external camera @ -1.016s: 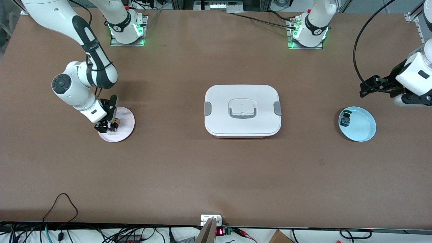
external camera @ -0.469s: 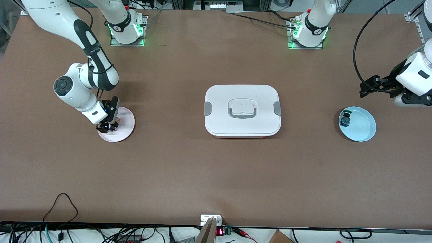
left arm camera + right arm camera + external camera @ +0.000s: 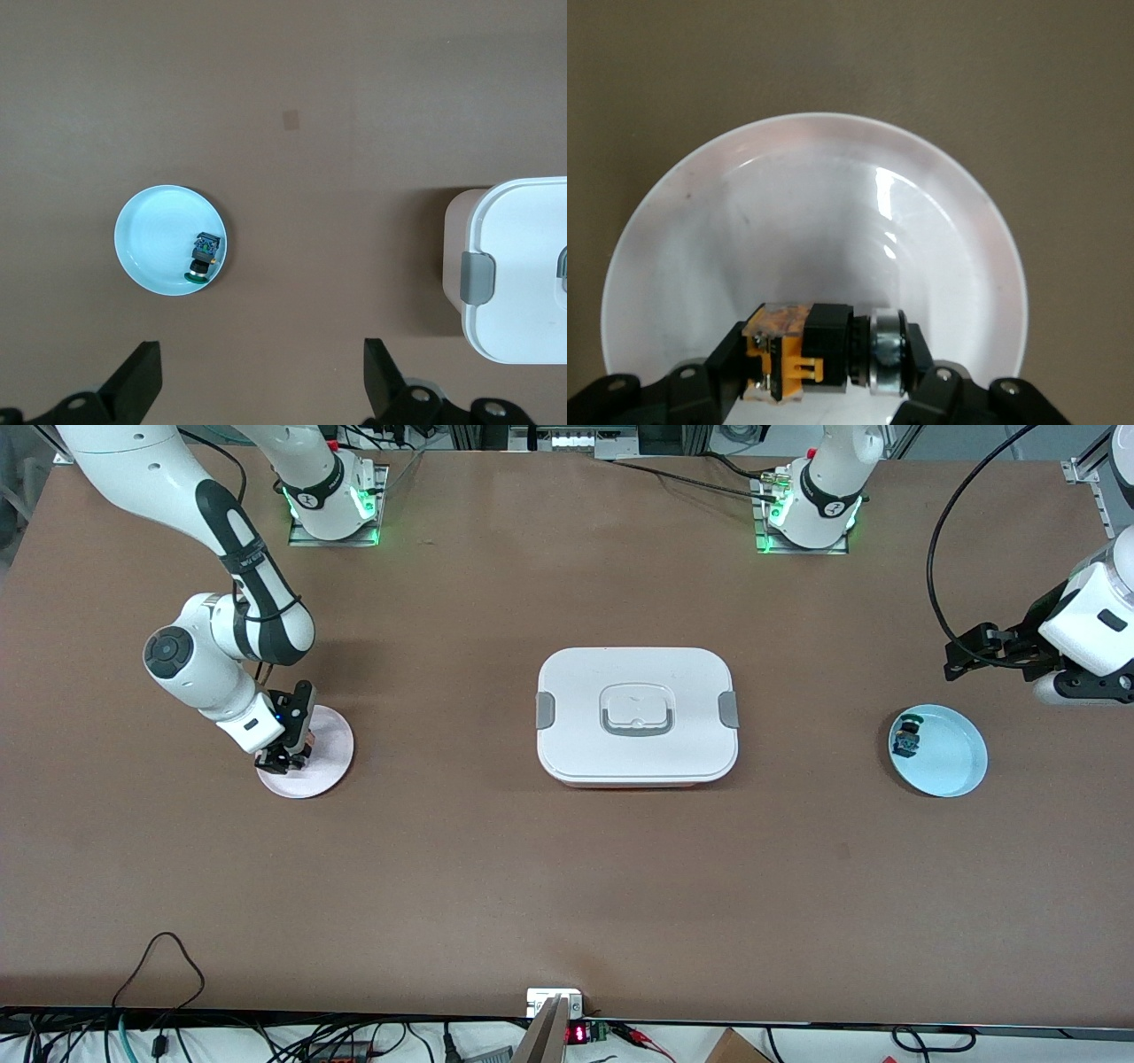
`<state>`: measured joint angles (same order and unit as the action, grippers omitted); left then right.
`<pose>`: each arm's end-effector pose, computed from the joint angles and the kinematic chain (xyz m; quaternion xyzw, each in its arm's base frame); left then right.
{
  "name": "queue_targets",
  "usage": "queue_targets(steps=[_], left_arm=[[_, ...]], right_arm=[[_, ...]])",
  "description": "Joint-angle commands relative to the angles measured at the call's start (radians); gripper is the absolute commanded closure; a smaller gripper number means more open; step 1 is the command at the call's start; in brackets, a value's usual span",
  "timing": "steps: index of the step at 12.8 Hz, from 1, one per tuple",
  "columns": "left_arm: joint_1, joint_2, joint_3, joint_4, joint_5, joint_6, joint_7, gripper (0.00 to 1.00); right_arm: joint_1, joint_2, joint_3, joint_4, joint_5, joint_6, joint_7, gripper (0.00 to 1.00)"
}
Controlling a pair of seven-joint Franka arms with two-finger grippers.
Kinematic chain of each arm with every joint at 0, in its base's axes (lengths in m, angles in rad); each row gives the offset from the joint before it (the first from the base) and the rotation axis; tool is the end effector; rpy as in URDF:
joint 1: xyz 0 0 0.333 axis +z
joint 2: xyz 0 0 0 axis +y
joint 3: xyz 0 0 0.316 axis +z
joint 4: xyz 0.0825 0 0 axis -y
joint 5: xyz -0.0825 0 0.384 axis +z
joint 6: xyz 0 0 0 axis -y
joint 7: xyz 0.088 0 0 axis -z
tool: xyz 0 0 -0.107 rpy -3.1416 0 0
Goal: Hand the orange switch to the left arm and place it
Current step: 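Lift the orange switch with the right gripper while the left gripper rises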
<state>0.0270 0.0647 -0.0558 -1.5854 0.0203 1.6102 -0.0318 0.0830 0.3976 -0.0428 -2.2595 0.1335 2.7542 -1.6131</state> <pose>0.5756 -0.0135 0.5845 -0.9998 -0.0009 0.0196 0.0089 0.5478 0.0161 0.1932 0.7182 0.6938 0.0488 0.0206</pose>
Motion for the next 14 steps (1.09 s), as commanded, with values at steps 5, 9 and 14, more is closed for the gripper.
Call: queue_targets(steps=[5, 9, 14], left_arm=[[-0.001, 0.015, -0.001, 0.036, -0.014, -0.023, 0.0, 0.0], [-0.001, 0.017, -0.001, 0.036, -0.02, -0.042, 0.004, 0.0], [-0.002, 0.015, -0.007, 0.038, -0.069, -0.189, 0.009, 0.0]], right_arm=[[0.0, -0.102, 0.023, 0.22, 0.017, -0.431, -0.01, 1.0], [0.024, -0.105, 0.024, 0.391, 0.017, -0.744, 0.053, 1.0], [0.103, -0.158, 0.023, 0.599, 0.017, -1.025, 0.203, 1.0]])
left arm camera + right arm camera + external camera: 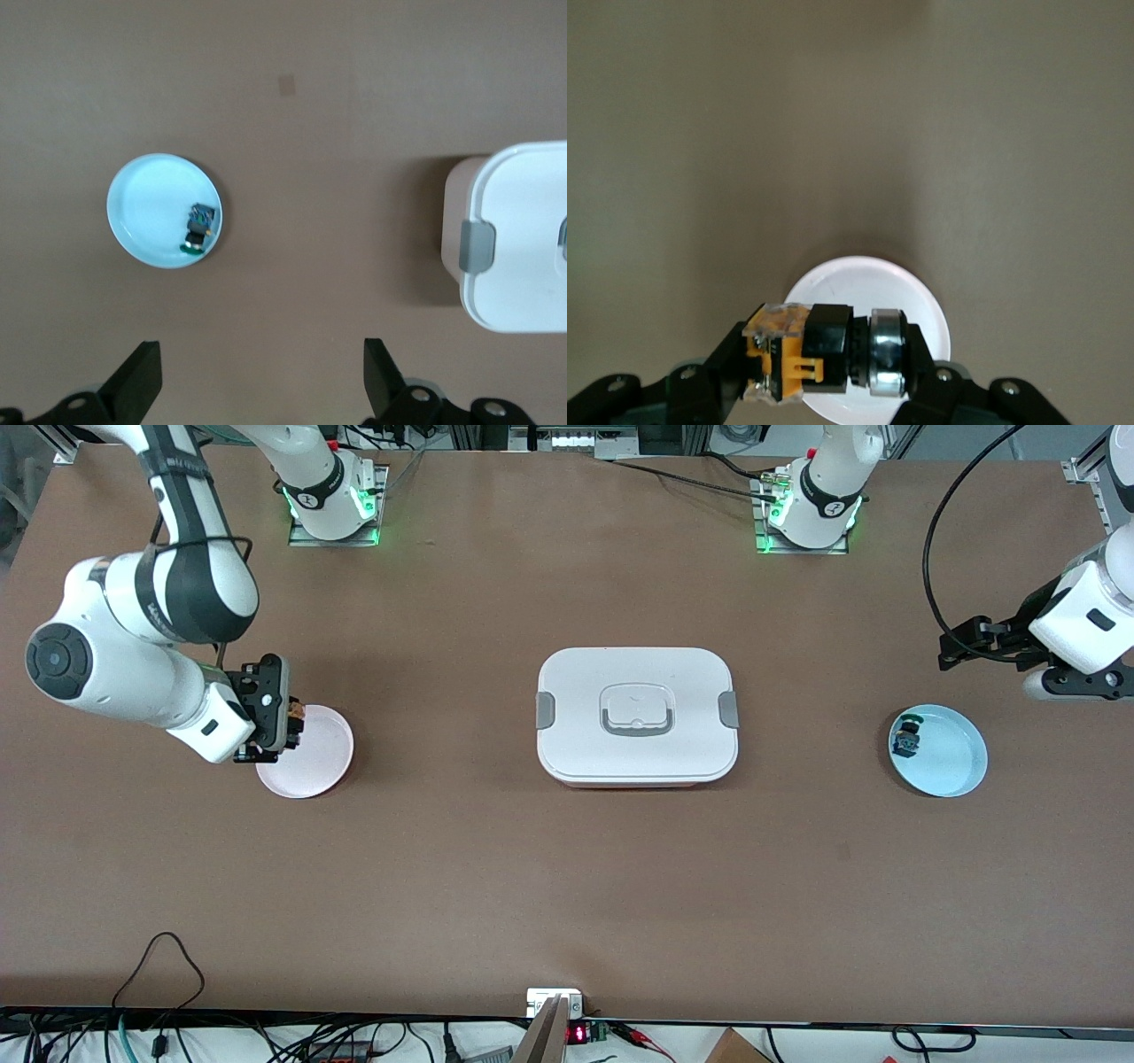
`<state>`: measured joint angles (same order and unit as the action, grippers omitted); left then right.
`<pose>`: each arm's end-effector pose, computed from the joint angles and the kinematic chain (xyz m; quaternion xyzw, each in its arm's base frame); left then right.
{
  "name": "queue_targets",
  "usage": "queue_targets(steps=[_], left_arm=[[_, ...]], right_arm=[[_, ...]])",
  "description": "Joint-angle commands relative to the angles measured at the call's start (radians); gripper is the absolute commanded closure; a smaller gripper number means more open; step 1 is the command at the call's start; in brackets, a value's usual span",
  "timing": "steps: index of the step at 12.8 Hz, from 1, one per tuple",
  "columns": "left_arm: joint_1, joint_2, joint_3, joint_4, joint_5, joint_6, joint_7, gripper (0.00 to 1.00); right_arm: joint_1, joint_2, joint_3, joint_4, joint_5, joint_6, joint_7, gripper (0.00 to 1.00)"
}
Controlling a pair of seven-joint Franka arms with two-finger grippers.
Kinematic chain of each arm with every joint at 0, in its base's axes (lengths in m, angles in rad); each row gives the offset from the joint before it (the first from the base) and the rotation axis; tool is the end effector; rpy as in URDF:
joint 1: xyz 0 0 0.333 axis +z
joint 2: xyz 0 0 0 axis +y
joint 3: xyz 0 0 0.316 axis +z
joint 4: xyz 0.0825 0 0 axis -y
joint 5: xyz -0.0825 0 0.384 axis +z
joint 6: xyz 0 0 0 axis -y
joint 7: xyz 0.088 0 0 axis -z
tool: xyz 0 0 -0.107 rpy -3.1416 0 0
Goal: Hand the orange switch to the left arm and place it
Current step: 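Lift the orange switch with the right gripper while the left gripper rises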
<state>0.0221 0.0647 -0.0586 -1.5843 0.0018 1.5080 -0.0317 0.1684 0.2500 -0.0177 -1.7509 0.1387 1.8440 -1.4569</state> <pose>0.5638 -0.0194 0.5770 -0.9975 0.0025 0.0704 0.0014 0.6034 0.1034 0.4149 -0.7074 -0.6997 0.0239 0.0974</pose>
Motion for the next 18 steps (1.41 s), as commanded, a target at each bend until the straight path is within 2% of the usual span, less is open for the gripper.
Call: queue_targets(steps=[1, 4, 8, 10, 12, 14, 18], left_arm=[[0.002, 0.015, -0.004, 0.037, -0.074, -0.153, 0.009, 0.0], [-0.004, 0.014, -0.007, 0.037, -0.109, -0.296, 0.009, 0.0], [-0.001, 0.018, -0.003, 0.033, -0.261, -0.301, 0.009, 0.0], [-0.014, 0.026, -0.016, 0.032, -0.304, -0.302, 0.006, 0.0], [-0.01, 0.065, -0.018, 0.029, -0.467, -0.289, 0.01, 0.0], [0.008, 0.105, -0.017, 0.017, -0.687, -0.234, 0.01, 0.0], [0.016, 0.122, -0.02, -0.063, -1.012, -0.083, 0.015, 0.0]], right_arm=[[0.017, -0.003, -0.002, 0.118, 0.021, -0.179, 0.067, 1.0], [0.017, 0.012, -0.001, 0.122, 0.301, -0.223, 0.049, 1.0], [0.049, 0.092, -0.001, 0.12, 0.825, -0.209, 0.01, 1.0], [0.098, 0.126, -0.002, 0.125, 1.038, -0.163, -0.046, 1.0], [0.175, 0.164, -0.002, 0.123, 1.251, -0.093, -0.109, 1.0], [0.258, 0.182, -0.002, 0.123, 1.419, 0.025, -0.167, 1.0], [0.429, 0.229, -0.002, 0.184, 1.63, 0.263, -0.233, 1.0]])
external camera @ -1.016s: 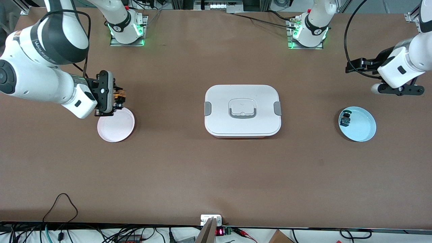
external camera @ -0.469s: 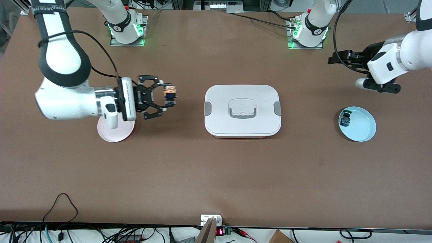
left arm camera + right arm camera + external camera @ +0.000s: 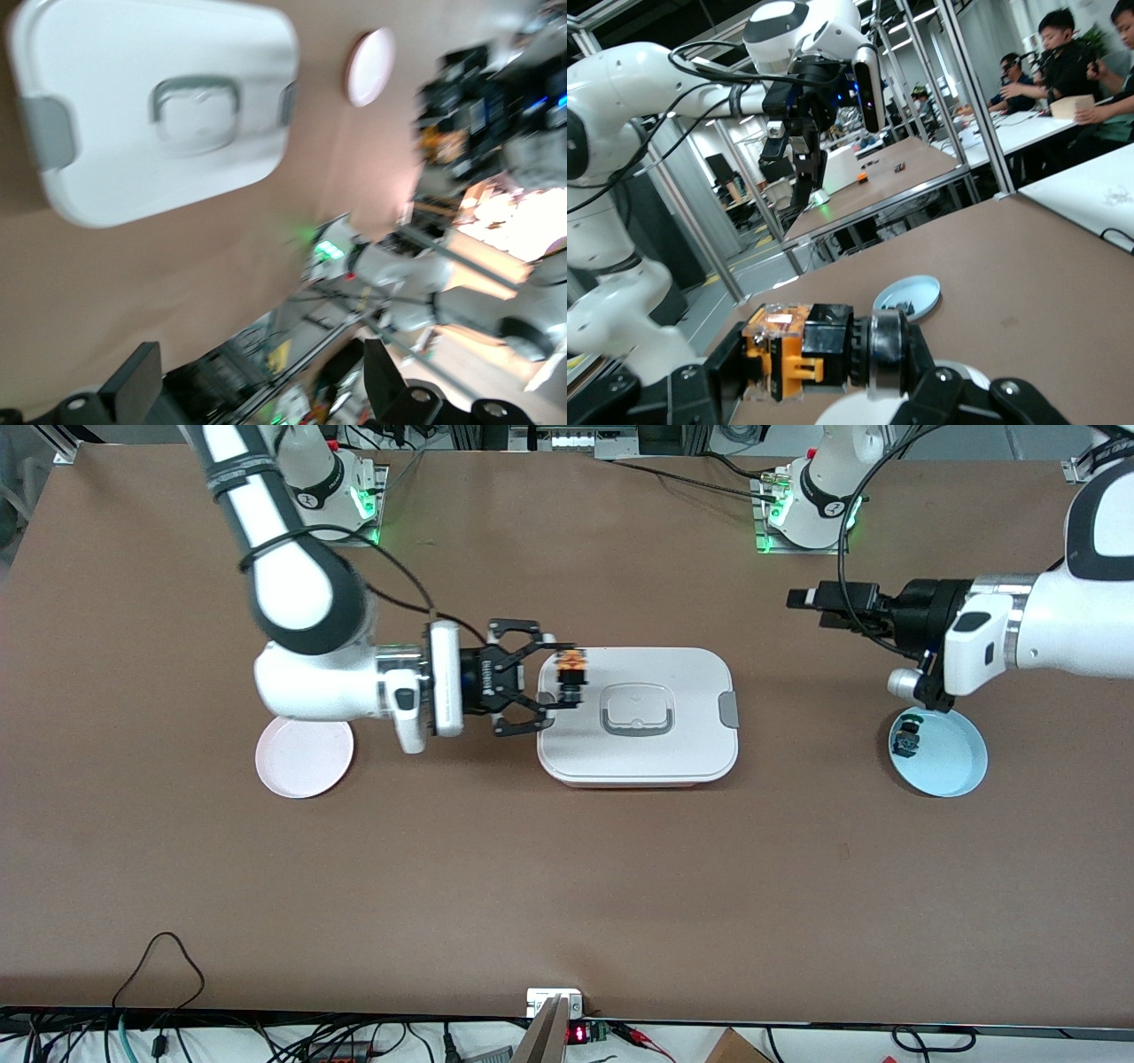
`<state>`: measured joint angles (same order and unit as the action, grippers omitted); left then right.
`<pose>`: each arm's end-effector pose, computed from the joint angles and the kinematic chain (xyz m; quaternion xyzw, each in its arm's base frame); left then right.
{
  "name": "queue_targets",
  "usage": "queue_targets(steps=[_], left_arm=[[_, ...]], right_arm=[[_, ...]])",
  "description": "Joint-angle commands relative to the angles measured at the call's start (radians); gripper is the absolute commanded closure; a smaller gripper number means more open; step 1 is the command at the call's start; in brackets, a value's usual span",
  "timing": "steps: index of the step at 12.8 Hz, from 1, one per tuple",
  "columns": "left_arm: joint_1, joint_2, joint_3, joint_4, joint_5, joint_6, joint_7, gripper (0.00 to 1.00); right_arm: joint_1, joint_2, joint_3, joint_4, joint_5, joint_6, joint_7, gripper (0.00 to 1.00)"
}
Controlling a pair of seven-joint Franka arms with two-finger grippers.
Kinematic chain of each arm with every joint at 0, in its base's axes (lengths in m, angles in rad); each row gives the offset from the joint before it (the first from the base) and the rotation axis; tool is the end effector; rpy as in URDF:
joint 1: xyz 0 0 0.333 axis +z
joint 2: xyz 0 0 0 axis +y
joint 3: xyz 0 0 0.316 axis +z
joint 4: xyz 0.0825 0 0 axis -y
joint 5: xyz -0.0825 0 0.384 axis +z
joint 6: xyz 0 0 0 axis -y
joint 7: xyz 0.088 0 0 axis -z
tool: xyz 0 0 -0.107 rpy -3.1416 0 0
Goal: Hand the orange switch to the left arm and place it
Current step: 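Carry the switch over the white box while the left gripper approaches it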
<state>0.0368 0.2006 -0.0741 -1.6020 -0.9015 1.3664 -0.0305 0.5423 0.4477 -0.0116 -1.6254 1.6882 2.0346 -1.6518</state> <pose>0.5779 -0.1140 0.5312 0.8756 0.0021 -0.2091 0.4354 0.5761 0.4043 0.4142 -0.6150 -0.4310 -0.3406 0.5657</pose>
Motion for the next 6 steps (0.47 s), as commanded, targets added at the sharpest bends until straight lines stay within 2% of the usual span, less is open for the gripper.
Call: queue_targets(steps=[1, 3, 6], left_arm=[[0.0, -0.015, -0.012, -0.073, -0.163, 0.107, 0.038, 0.0], [0.0, -0.023, -0.024, -0.152, -0.25, 0.176, 0.143, 0.0], [-0.005, -0.026, -0.044, -0.297, -0.448, 0.249, 0.266, 0.0]], right_arm=[[0.086, 0.035, -0.008, 0.079, 0.112, 0.126, -0.04, 1.0], [0.119, 0.057, -0.008, 0.114, 0.119, 0.182, -0.04, 1.0], [0.13, 0.066, -0.008, 0.116, 0.119, 0.203, -0.042, 1.0]])
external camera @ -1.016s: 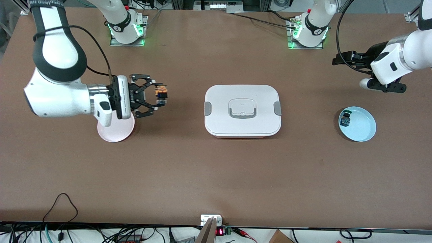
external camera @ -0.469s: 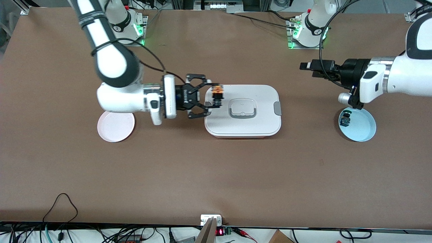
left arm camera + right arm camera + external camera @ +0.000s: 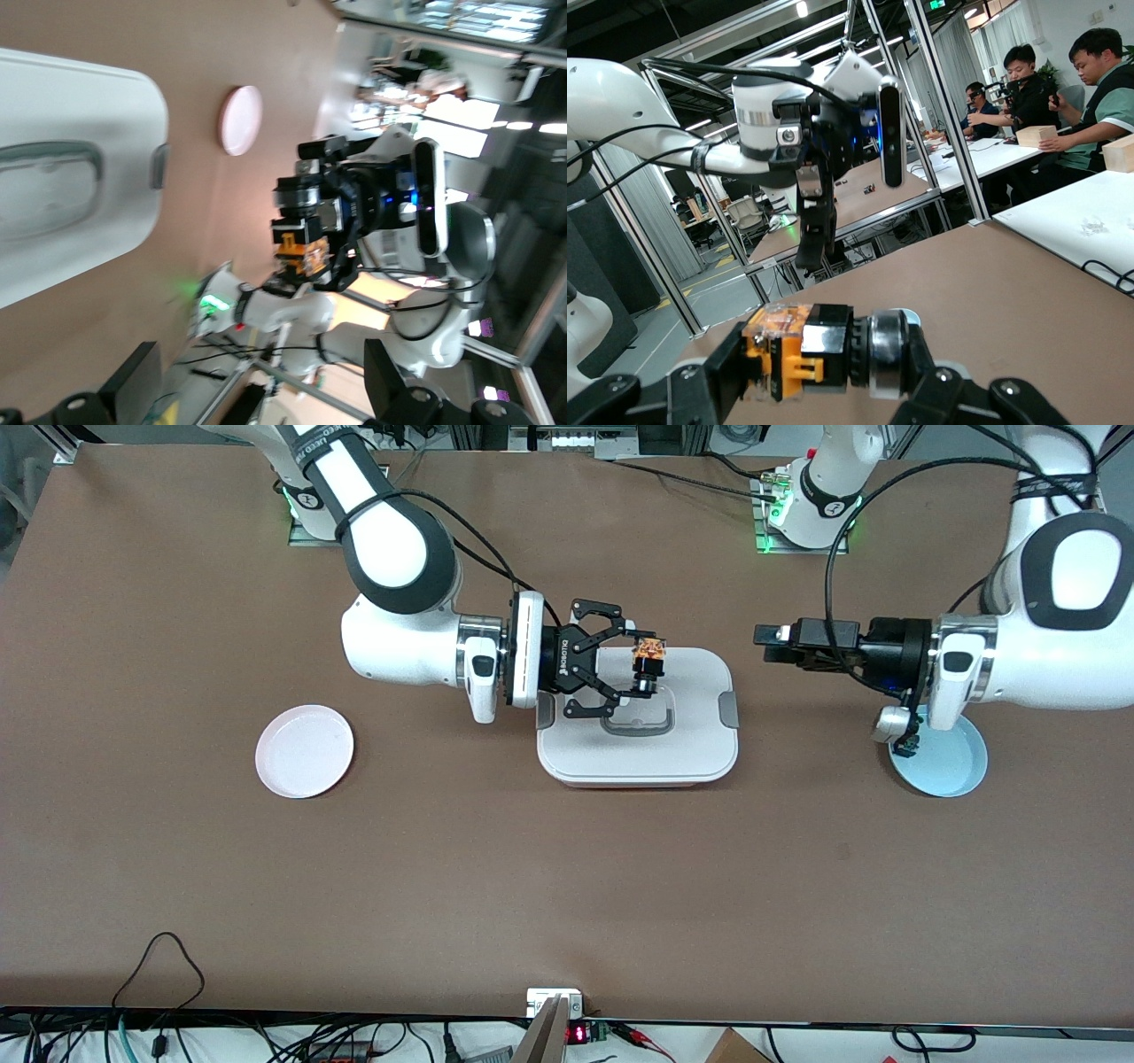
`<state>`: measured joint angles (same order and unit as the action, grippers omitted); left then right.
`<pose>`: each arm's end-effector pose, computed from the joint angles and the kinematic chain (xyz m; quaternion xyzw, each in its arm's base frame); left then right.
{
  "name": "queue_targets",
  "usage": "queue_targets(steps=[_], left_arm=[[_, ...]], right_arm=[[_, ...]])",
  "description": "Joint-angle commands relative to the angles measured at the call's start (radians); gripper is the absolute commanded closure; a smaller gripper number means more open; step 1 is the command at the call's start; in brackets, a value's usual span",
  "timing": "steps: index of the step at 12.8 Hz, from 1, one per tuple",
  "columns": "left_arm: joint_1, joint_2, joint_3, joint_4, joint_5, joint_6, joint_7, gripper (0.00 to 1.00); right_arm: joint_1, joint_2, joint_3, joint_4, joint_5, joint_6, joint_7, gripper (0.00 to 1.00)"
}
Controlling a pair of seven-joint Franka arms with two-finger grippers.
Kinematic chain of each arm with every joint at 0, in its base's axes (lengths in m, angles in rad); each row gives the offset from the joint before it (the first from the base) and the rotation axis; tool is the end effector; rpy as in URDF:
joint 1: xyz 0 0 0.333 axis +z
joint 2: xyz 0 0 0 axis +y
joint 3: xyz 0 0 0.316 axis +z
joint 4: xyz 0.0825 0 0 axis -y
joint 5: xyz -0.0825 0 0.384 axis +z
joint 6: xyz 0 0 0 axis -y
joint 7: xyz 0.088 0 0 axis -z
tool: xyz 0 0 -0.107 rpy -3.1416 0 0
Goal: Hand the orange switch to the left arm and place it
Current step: 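Carry the switch over the white box while the left gripper approaches it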
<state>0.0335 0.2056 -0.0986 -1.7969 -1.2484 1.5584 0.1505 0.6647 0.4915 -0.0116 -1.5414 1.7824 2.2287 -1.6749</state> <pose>0.5854 -0.1368 0.4750 0.7941 0.0351 -0.1540 0.5869 0.5575 0.4664 0.4207 -0.6272 -0.4131 -0.3756 0.5430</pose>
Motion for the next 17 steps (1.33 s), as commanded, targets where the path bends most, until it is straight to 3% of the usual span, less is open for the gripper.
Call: queue_targets(steps=[1, 4, 10, 12, 16, 17], left_arm=[[0.002, -0.04, -0.056, -0.137, -0.133, 0.092, 0.089, 0.0], [-0.001, -0.052, -0.154, -0.185, -0.195, 0.231, 0.101, 0.0], [-0.006, 0.029, -0.2, -0.182, -0.393, 0.27, 0.245, 0.02], [-0.006, 0.038, -0.202, -0.177, -0.428, 0.293, 0.274, 0.16], [-0.004, 0.035, -0.208, -0.176, -0.447, 0.292, 0.277, 0.68], [0.0, 0.031, -0.208, -0.177, -0.447, 0.292, 0.277, 0.73]], right_arm=[[0.007, 0.022, -0.008, 0.032, 0.026, 0.009, -0.019, 1.0], [0.007, 0.022, -0.008, 0.032, 0.026, 0.008, -0.016, 1.0], [0.007, 0.028, -0.008, 0.032, 0.025, 0.009, -0.055, 1.0], [0.006, 0.028, -0.008, 0.032, 0.023, 0.009, -0.054, 1.0], [0.006, 0.027, -0.01, 0.032, 0.023, 0.009, -0.054, 1.0], [0.006, 0.028, -0.01, 0.032, 0.023, 0.009, -0.054, 1.0]])
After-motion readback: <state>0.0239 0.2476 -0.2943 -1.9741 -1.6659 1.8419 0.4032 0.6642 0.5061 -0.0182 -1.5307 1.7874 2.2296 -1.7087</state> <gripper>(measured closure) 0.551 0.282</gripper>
